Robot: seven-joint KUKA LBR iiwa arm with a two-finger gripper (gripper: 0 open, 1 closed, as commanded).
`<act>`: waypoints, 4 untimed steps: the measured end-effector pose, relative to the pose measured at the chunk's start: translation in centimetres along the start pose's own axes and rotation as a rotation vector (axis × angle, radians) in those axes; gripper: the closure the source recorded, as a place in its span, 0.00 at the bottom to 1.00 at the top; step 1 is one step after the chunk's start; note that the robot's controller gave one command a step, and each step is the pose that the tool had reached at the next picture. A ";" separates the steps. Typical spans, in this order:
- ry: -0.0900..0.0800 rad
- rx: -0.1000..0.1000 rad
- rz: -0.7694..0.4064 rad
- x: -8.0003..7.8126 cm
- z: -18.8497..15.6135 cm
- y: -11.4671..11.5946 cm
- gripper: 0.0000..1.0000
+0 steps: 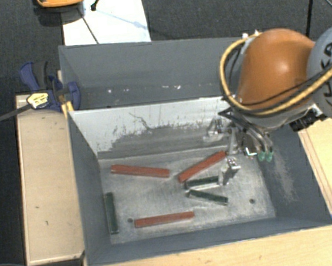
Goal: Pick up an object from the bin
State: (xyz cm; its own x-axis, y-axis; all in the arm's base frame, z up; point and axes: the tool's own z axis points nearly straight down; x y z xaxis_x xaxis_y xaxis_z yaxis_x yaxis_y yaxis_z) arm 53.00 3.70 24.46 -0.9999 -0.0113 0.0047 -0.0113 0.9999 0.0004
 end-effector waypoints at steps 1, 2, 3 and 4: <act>-0.008 0.000 0.001 -0.1 -0.4 0.0 0.00; -0.014 -0.001 0.002 1.7 4.5 -0.2 0.00; -0.012 0.000 -0.070 -0.9 11.2 -1.1 0.00; -0.018 -0.001 -0.050 -2.5 16.9 -1.1 1.00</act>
Offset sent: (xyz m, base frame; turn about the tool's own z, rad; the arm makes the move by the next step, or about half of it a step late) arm -0.0393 -0.0040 -0.1017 0.0091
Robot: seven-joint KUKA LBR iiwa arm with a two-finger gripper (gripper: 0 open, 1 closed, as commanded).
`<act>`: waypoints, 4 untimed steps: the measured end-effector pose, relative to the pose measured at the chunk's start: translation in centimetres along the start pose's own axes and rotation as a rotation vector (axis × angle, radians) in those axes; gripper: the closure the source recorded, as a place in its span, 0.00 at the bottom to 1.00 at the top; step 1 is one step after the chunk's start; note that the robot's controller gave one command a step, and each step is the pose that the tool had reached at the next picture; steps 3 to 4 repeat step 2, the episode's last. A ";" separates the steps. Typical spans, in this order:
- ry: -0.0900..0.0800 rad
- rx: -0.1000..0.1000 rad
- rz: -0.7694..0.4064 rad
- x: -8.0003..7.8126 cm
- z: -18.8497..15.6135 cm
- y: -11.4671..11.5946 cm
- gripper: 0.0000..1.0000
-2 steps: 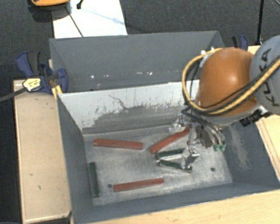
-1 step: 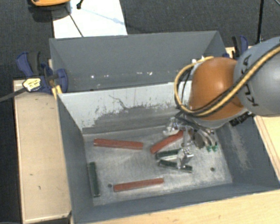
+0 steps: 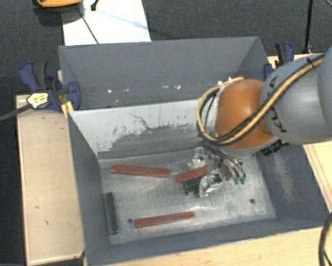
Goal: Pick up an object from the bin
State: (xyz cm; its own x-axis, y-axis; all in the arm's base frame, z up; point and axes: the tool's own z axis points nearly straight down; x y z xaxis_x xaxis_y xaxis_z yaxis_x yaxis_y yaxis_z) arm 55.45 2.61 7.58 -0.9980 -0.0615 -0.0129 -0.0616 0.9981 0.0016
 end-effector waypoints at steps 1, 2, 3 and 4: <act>0.000 0.000 0.000 0.0 0.0 0.0 1.00; 0.003 0.002 0.010 0.5 -17.4 -1.9 1.00; 0.003 0.002 0.010 0.5 -17.4 -1.9 1.00; 0.003 0.002 0.010 0.5 -17.4 -1.9 1.00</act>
Offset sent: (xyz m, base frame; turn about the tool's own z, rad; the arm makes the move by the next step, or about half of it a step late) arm -0.0079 -0.0190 0.1697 0.0048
